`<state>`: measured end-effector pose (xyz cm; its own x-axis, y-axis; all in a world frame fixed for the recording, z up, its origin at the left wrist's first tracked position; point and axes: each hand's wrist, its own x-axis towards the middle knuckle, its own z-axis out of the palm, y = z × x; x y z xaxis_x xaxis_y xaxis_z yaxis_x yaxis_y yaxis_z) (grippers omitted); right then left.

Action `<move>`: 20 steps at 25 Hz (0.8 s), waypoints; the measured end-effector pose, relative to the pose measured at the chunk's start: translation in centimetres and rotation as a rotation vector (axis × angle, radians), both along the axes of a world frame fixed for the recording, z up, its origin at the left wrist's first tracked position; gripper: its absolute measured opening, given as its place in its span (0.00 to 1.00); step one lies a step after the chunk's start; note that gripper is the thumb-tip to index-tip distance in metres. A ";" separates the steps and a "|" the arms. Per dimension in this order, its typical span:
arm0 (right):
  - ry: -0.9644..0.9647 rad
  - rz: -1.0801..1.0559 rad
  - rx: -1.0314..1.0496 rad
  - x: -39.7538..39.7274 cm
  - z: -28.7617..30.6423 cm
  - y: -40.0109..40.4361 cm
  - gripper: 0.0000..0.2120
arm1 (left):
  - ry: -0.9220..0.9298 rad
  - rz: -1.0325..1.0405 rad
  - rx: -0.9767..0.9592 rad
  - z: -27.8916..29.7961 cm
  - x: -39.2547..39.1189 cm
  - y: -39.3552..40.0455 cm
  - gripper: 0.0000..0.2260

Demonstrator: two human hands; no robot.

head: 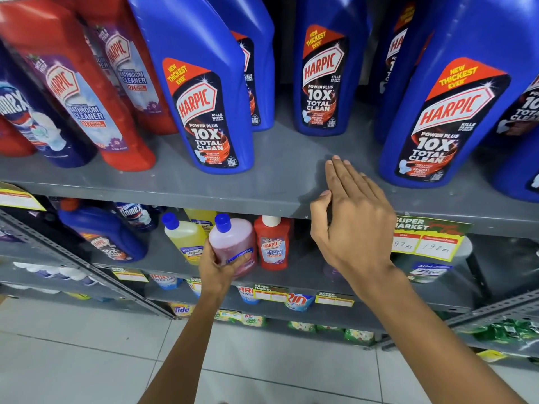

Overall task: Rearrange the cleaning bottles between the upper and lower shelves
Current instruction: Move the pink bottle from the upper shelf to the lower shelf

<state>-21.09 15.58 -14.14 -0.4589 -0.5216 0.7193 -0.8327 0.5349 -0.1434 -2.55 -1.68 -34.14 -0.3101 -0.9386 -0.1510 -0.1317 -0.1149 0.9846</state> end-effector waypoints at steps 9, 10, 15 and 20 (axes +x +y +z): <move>-0.015 0.036 -0.011 0.3 0.0 -0.1 0.25 | -0.093 -0.057 0.007 0.8 0.6 -0.9 0.41; -0.012 0.032 -0.009 0.2 -0.1 0.0 0.25 | -0.104 -0.054 0.006 0.9 0.6 -0.8 0.41; -0.040 0.041 -0.009 0.4 0.0 -0.2 0.24 | -0.130 -0.110 -0.009 1.2 1.0 -0.4 0.43; -0.160 0.102 -0.108 2.0 0.5 -0.7 0.25 | -0.208 -0.087 -0.029 0.2 5.0 1.9 0.24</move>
